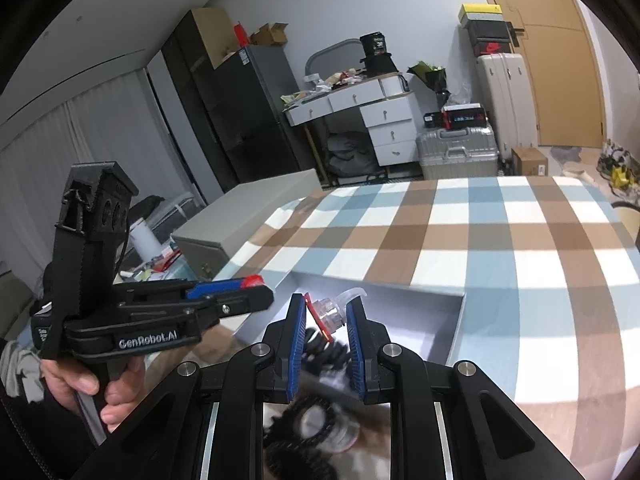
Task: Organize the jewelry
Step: 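Grasp the black claw clip with the left gripper while the right gripper holds the ring, then lower the clip and ring into the box and open both grippers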
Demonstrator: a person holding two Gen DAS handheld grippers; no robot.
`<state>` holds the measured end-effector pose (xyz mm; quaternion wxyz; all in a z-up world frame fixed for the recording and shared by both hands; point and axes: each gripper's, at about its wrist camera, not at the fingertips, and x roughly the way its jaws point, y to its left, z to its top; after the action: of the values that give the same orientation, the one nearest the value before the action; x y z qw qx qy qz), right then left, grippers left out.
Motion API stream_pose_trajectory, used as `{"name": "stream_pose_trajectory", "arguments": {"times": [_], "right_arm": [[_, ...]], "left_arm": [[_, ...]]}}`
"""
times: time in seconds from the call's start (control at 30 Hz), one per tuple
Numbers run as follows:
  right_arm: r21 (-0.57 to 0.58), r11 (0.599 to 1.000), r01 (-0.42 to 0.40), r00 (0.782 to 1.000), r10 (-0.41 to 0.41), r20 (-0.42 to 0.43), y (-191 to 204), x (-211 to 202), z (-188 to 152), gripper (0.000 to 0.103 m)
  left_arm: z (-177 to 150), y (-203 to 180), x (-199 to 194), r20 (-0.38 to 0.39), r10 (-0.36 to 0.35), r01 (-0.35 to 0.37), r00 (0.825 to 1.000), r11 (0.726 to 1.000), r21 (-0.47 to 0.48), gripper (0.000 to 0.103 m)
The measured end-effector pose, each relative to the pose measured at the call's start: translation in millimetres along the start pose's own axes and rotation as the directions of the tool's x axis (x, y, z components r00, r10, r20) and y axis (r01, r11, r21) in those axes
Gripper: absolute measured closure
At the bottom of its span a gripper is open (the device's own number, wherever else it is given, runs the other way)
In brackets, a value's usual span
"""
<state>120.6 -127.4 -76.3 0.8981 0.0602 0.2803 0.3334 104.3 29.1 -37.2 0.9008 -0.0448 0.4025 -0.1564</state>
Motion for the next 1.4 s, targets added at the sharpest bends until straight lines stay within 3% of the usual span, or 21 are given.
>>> {"name": "stream_pose_trajectory", "arguments": {"times": [0.27,0.93,1.07,1.1,1.13,1.2,1.27,1.4], "right_arm": [[0.018,1.0,0.016,0.999,-0.015,-0.036,-20.6,18.7,5.3,0.083],[0.035,0.999,0.031,0.992,-0.027,-0.125,-33.6,43.2,-8.6,0.081],[0.033,0.999,0.036,0.993,-0.031,-0.117,-31.6,42.1,-7.4,0.081],[0.034,0.999,0.039,0.993,-0.035,-0.114,-32.0,41.8,-7.5,0.081],[0.037,0.998,0.043,0.993,-0.038,-0.113,-32.4,41.2,-7.6,0.081],[0.052,0.998,0.042,0.993,-0.036,-0.112,-34.7,38.9,-7.3,0.074],[0.065,0.997,0.045,0.996,-0.039,-0.084,-35.9,29.6,-6.8,0.073],[0.068,0.996,0.064,0.997,-0.06,-0.052,-34.6,14.1,-5.7,0.065]], "left_arm": [[11.4,-9.4,30.2,-0.055,-0.072,0.073,0.996,0.997,0.018,0.082],[8.8,-5.2,57.4,-0.131,-0.066,0.07,0.989,0.997,0.021,0.081],[7.6,-0.5,59.2,-0.137,-0.098,0.098,0.986,0.995,-0.007,0.08],[7.0,-0.1,60.0,-0.144,-0.109,0.109,0.983,0.994,-0.009,0.077],[6.3,-0.6,61.9,-0.161,-0.111,0.111,0.981,0.994,-0.005,0.066],[4.6,-2.6,59.5,-0.157,-0.106,0.108,0.982,0.994,0.005,0.059],[3.5,-4.7,53.0,-0.141,-0.115,0.118,0.983,0.993,0.014,0.043],[2.2,-6.1,39.6,-0.093,-0.078,0.081,0.993,0.996,0.026,0.034]]}}
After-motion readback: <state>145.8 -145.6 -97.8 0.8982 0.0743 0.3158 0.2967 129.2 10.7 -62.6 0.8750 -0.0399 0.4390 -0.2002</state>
